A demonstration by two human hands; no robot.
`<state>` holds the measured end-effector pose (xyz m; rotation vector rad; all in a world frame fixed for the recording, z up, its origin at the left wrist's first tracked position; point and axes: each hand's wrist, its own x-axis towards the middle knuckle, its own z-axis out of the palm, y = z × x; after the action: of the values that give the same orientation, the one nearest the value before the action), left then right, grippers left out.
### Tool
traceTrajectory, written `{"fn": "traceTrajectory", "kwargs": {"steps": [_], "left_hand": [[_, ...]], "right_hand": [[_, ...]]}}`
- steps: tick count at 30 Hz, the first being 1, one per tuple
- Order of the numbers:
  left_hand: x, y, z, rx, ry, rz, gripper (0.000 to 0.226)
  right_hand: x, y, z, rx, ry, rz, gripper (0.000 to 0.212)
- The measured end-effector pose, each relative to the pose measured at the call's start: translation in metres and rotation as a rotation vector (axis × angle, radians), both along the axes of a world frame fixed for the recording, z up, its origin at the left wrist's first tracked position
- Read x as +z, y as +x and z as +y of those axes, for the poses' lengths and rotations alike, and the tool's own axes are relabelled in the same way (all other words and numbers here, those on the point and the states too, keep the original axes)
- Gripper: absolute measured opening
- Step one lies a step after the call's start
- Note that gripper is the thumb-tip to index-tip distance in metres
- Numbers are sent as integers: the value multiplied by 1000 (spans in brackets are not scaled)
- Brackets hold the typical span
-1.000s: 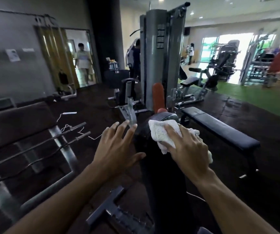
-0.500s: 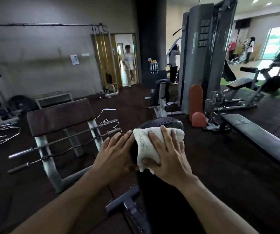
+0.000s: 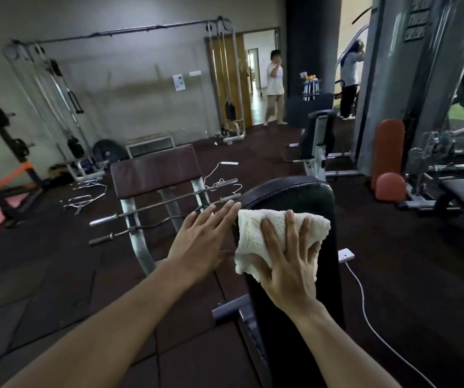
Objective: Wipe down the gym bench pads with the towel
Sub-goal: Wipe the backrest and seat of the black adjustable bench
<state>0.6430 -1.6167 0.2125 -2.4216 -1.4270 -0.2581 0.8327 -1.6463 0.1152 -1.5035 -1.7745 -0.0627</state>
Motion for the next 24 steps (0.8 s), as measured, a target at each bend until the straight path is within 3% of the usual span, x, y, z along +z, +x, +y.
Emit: {"fn": "traceTrajectory", "kwargs": {"steps": [6, 11, 15, 21, 24], "left_hand": [[6, 2, -2, 15, -15, 10, 94], [8, 1, 0, -9, -13, -73, 69], [7, -1, 3, -22, -11, -90, 76], [15, -2, 12, -59, -7, -44, 72], [17, -5, 14, -74, -34, -63, 72]], "right_hand": [[28, 32, 22, -61, -68, 95, 82], [30, 19, 18, -83, -40, 82, 86], [-2, 13, 14, -95, -68, 64, 82], [28, 27, 23, -91, -58, 115, 78], [13, 8, 10, -51, -26, 46, 72]]}}
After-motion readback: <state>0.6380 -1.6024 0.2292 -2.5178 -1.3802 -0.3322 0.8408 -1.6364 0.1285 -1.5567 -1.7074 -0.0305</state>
